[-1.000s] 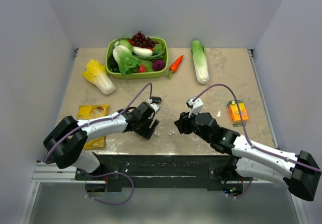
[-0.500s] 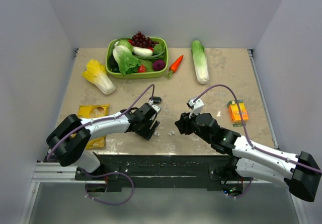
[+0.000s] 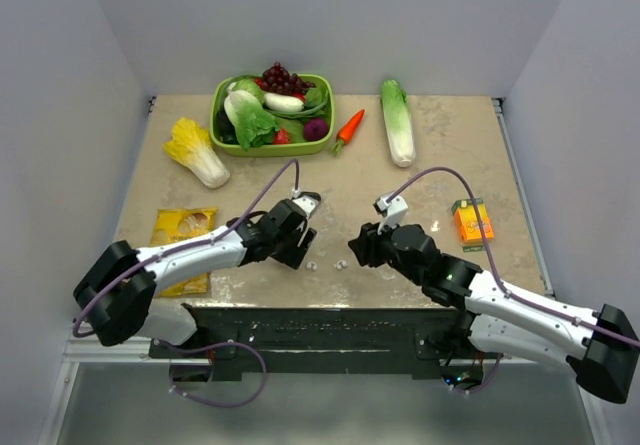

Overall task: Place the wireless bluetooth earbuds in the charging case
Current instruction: Pick up the charging case at the center of the board.

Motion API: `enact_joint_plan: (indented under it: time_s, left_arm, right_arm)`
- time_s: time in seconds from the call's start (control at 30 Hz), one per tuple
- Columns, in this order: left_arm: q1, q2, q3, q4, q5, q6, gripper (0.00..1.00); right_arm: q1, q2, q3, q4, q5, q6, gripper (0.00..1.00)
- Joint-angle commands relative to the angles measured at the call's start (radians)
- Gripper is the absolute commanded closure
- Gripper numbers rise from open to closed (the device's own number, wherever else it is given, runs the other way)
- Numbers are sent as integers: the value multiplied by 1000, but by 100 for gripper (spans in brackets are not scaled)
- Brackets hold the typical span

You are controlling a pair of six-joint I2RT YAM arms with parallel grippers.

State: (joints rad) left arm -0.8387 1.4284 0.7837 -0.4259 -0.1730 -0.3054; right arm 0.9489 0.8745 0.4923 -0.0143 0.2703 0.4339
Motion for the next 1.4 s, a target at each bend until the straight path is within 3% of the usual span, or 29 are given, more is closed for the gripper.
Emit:
enact_joint_plan:
  time_s: [0.0, 0.13, 0.27, 0.3, 0.5, 0.7, 1.0, 1.37]
  left_arm:
    - [-2, -166, 20, 197, -37, -14, 81]
    - [-20, -273, -75, 454, -13, 18, 99]
    - [-28, -327, -251, 855, 9, 115, 100]
    - [-30, -332, -321, 1022, 27, 158, 100]
    - [-34, -240, -553, 1696, 168, 204, 100]
    - [-86, -135, -580, 1915, 291, 294, 100]
    - [-140, -200, -532, 1709, 323, 451, 100]
    - [-160, -261, -532, 1615, 285, 496, 100]
  right_arm:
    - [2, -40, 86, -29, 6, 17, 54]
    - [2, -89, 129, -41, 4, 23, 54]
    - [1, -127, 166, -47, -8, 22, 52]
    - [2, -129, 193, -55, -2, 17, 51]
    - [2, -91, 334, -200, -75, -23, 36]
    - [2, 12, 423, -297, -140, -46, 32]
    - [4, 96, 459, -334, -194, -107, 32]
    - [2, 167, 450, -274, -267, -95, 32]
